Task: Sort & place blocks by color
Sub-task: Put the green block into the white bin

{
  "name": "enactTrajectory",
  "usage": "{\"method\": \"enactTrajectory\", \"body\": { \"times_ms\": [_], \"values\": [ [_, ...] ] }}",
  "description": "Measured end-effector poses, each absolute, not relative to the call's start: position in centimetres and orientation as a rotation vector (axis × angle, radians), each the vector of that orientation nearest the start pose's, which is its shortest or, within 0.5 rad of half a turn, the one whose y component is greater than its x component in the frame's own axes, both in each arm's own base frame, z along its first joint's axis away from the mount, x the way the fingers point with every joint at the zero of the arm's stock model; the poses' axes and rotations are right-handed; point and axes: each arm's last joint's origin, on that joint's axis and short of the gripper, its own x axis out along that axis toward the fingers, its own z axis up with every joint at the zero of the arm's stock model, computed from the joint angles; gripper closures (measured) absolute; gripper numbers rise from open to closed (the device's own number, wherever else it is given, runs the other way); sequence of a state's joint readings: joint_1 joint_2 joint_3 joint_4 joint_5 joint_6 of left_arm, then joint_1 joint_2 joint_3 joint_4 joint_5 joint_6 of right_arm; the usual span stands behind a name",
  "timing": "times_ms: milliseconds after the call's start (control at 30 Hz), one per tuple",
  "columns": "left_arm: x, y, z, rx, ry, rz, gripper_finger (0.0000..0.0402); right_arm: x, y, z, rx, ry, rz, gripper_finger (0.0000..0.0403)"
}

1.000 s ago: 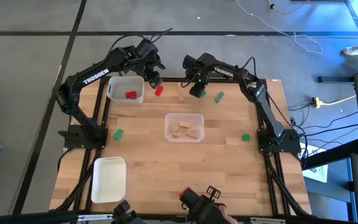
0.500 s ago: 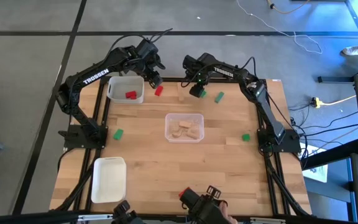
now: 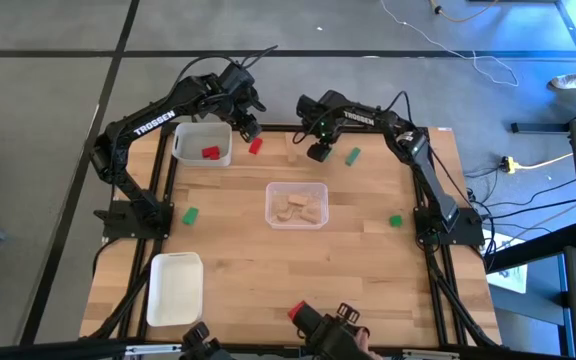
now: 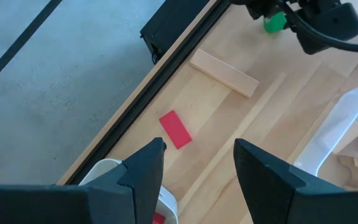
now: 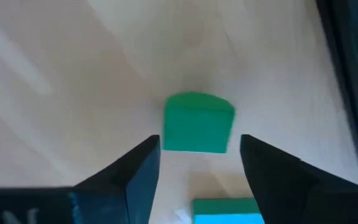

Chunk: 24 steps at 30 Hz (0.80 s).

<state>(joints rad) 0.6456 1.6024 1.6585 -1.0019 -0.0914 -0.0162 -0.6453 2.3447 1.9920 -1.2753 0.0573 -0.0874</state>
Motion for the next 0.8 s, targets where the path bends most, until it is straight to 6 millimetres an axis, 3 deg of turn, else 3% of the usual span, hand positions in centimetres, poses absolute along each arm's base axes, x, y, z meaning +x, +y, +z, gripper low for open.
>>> {"method": "enactTrajectory", "body": {
  "times_ms": [800],
  "values": [
    [25.90, 19.81, 36.26, -0.280, 0.924, 0.688, 0.0215, 36.09, -27.29, 16.27, 0.442, 1.550, -0.438, 0.0181]
  ]
}}
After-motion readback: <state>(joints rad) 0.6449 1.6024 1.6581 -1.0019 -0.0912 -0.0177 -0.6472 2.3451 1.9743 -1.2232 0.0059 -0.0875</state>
